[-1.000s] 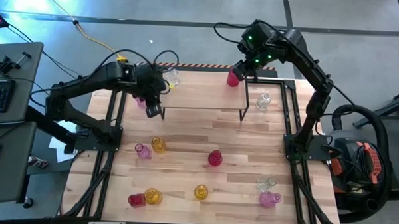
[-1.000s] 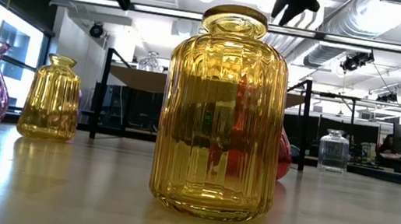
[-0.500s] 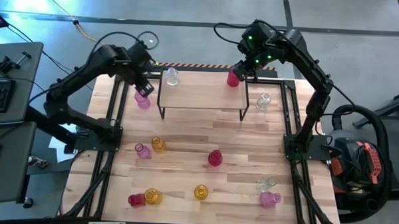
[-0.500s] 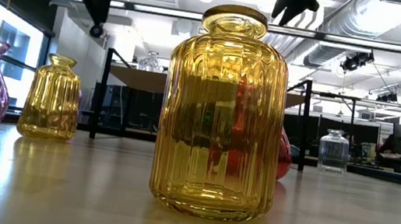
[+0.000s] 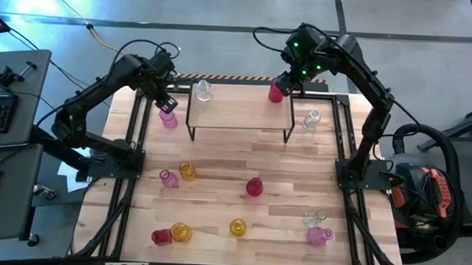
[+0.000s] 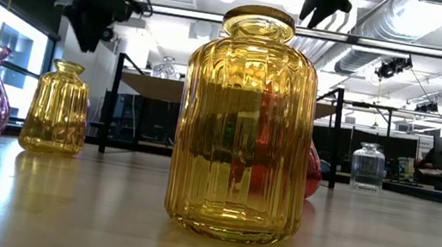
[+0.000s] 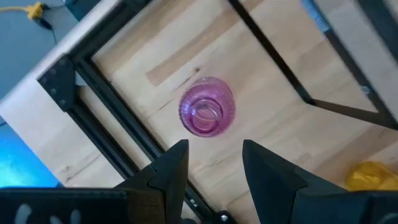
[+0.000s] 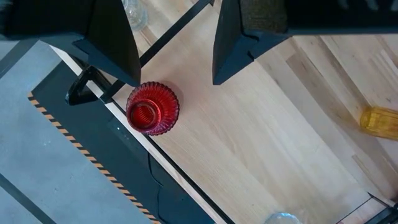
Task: Sort vases onto shelf
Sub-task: Put the top violet vase on the shelf
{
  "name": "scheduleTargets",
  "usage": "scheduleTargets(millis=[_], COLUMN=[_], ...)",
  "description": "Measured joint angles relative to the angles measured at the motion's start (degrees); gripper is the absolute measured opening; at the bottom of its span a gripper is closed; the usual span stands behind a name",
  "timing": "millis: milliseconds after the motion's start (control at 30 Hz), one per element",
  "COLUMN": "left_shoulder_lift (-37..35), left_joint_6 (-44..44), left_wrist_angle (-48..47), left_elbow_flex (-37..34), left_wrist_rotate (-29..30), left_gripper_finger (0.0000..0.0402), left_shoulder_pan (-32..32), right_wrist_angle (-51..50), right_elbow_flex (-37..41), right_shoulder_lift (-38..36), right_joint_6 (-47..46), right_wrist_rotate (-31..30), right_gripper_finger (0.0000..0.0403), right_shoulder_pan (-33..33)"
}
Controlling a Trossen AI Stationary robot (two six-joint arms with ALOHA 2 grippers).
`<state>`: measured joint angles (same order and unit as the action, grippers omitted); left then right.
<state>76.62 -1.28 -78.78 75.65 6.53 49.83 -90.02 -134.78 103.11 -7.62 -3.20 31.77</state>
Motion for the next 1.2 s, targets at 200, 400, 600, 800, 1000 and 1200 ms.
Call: scheduleTargets(millis=[200, 400, 600, 800, 1000, 1200], left_shoulder_lift=[0.0, 0.0, 0.0, 0.0, 0.0, 0.7], left_joint_6=[-0.6, -1.1, -1.1, -1.1, -1.1, -1.1], left_wrist_angle=[4.7, 7.6, 9.7, 12.9, 13.5, 16.6], left_elbow_flex=[-5.2, -8.8, -11.7, -13.8, -14.5, -14.6], left_wrist_rotate=[0.0, -0.8, -1.5, -1.4, -1.4, -1.4], left_gripper_finger=[0.0143, 0.0143, 0.0143, 0.0143, 0.0143, 0.0143], left_shoulder_pan=[1.4, 2.4, 3.1, 3.1, 3.1, 3.1], right_wrist_angle=[0.0, 0.0, 0.0, 0.0, 0.0, 0.0], right_elbow_flex=[0.0, 0.0, 0.0, 0.0, 0.0, 0.0], right_shoulder_lift=[0.0, 0.0, 0.0, 0.0, 0.0, 0.0], right_joint_6=[0.0, -1.1, -1.1, -1.4, -1.5, -1.7], right_wrist_rotate=[0.0, 0.0, 0.0, 0.0, 0.0, 0.0], right_gripper_finger=[0.0179, 0.0179, 0.0179, 0.0179, 0.0179, 0.0179], right_shoulder_pan=[0.0, 0.0, 0.0, 0.0, 0.0, 0.0])
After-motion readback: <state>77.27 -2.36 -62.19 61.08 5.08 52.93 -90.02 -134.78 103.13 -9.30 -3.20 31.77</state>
